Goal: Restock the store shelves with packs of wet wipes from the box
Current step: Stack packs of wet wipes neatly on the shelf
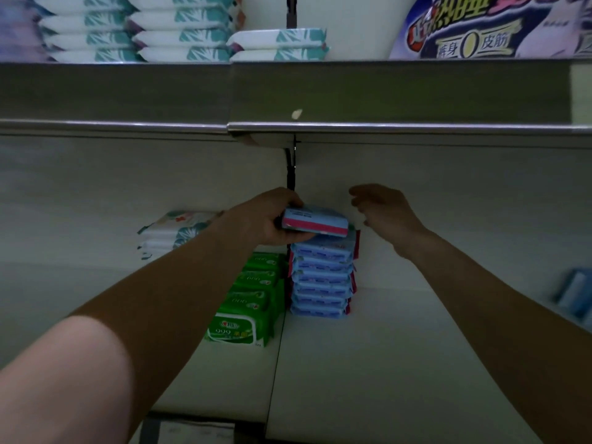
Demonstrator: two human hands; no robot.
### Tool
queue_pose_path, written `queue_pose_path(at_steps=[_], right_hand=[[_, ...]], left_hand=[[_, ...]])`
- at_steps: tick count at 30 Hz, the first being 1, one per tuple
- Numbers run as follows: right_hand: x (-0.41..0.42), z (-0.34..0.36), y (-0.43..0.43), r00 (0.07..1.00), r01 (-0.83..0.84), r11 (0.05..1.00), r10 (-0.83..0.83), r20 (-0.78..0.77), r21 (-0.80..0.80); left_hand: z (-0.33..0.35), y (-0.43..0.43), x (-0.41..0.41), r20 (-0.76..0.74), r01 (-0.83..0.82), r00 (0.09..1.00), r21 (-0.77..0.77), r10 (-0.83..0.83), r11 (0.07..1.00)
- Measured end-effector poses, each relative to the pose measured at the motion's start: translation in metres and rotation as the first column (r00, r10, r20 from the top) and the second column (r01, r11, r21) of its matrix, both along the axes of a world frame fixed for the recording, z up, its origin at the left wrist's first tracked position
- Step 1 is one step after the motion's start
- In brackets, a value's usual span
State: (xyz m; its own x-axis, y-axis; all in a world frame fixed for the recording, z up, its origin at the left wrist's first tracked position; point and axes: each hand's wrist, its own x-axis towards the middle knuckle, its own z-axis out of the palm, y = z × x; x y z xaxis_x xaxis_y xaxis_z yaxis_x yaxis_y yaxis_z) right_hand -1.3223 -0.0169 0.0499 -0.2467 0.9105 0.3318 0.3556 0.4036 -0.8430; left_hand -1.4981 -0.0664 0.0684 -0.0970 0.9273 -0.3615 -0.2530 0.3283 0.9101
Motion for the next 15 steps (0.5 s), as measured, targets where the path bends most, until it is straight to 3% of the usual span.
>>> queue_pose_path(at_steps=[1,3,5,6,8,10,12,15], right_hand=[[-0.001,0.007,-0.007,0.996,-0.085,0.996,0.085,0.028,0.024],[-0.005,0.014,-0.021,0.941,-0.248,0.968,0.233,0.246,0.033],[-0.008,0.011,-0.026,0.877,-0.31,0.946,0.244,0.413,0.098],[-0.007,0.009,-0.023,0.884,-0.284,0.946,0.195,0.425,0.158],[0.0,0.01,-0.016,0.954,-0.174,0.966,0.116,0.276,0.194],[0.012,0.015,-0.012,0.993,-0.115,0.993,0.116,-0.036,0.015],[0.022,0.018,-0.01,0.962,-0.145,0.961,0.082,-0.259,-0.234],[0.025,0.01,-0.009,0.957,-0.179,0.876,0.049,-0.287,-0.448]], left_hand=[[0.002,0.0,0.005,-0.006,0.003,1.0,0.008,-0.003,1.0],[0.006,0.005,0.016,-0.058,0.005,0.998,0.029,-0.004,1.0],[0.01,0.01,0.025,-0.048,-0.003,0.999,0.057,0.006,0.998],[0.009,0.012,0.027,-0.04,0.015,0.999,0.071,-0.012,0.997],[0.009,0.013,0.024,0.042,0.014,0.999,0.04,-0.016,0.999],[0.005,0.018,0.016,-0.061,0.012,0.998,-0.002,-0.012,1.0],[0.003,0.02,0.012,-0.124,0.052,0.991,-0.005,-0.052,0.999],[0.003,0.017,0.018,-0.049,0.149,0.988,0.003,-0.149,0.989]])
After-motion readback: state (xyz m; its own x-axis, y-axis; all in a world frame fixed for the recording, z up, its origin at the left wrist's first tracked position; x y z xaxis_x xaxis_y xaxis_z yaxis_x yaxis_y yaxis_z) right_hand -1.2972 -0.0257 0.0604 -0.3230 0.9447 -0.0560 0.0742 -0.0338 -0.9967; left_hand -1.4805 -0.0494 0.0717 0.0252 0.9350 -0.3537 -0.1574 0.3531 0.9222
